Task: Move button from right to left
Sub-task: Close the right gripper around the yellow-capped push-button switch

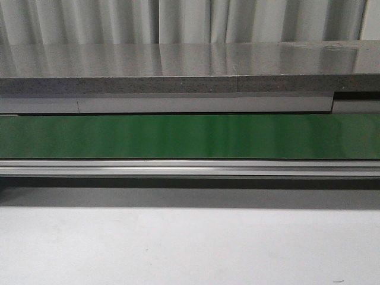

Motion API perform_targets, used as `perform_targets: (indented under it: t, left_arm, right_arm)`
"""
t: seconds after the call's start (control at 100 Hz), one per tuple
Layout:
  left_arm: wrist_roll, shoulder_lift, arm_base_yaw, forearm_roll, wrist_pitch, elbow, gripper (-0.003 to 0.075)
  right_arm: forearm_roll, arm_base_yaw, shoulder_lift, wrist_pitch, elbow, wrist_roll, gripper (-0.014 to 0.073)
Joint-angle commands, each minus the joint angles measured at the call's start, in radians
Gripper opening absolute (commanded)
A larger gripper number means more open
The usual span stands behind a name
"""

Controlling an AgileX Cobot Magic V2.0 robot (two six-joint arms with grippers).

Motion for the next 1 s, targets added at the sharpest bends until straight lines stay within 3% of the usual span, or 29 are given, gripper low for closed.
perform_targets:
  t: [0.0, 0.23, 0.99]
  left_arm:
    - [-0.011, -0.036, 0.005, -0.002, -0.074, 0.042, 0.0005]
    - [-0.011, -0.036, 0.005, -0.002, -0.074, 0.042, 0.0005]
    - [-0.011, -0.036, 0.005, -0.002, -0.074, 0.042, 0.0005]
  right_arm:
    - [0.055, -0.018, -0.025, -0.050, -0.032, -0.080, 0.0601]
    - [0.093, -0.023, 0.012, -0.059, -0.032, -0.160, 0.0601]
    - [0.093, -0.023, 0.146, -0.092, -0.032, -0.165, 0.0601]
